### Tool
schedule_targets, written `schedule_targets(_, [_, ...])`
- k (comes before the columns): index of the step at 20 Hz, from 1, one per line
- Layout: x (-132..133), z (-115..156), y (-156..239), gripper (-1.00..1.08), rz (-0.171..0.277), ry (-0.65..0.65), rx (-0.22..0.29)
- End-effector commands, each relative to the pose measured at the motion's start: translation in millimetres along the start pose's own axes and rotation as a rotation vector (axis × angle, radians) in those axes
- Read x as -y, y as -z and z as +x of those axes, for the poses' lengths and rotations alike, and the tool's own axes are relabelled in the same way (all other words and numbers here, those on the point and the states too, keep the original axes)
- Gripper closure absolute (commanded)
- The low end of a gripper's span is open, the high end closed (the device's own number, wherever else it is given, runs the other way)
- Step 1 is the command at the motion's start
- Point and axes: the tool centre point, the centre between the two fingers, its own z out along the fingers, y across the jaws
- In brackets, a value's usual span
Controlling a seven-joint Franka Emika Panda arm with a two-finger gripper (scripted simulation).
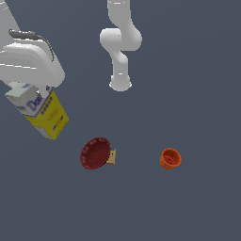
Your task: Pick up a designated object from a clutter of objects.
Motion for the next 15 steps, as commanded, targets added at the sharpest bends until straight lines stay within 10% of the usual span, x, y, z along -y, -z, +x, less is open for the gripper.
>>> schedule_targets(1, [-8,6,6,1.08,0.000,0.001,0.000])
schedule_targets(15, [-25,20,19,1.08,0.001,0.000,0.000])
